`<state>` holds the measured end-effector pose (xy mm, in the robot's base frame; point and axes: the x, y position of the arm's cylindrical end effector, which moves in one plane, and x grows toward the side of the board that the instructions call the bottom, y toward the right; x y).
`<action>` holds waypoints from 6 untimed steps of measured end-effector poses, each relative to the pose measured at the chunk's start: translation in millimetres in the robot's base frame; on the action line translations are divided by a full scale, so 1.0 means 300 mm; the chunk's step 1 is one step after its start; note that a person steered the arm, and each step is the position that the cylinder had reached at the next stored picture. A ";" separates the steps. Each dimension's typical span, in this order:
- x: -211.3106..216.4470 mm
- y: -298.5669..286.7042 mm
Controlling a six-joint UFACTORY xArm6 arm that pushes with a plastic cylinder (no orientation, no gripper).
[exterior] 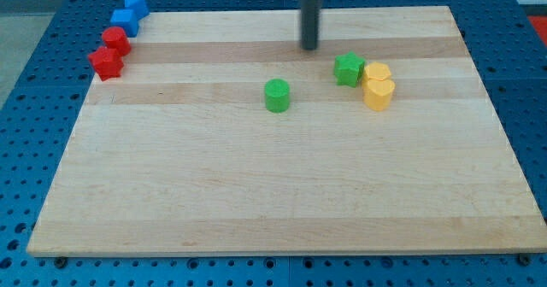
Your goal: Move the hexagon into the green star
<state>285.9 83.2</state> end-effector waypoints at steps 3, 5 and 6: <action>0.255 -0.234; 0.115 0.074; 0.190 0.278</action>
<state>342.8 166.5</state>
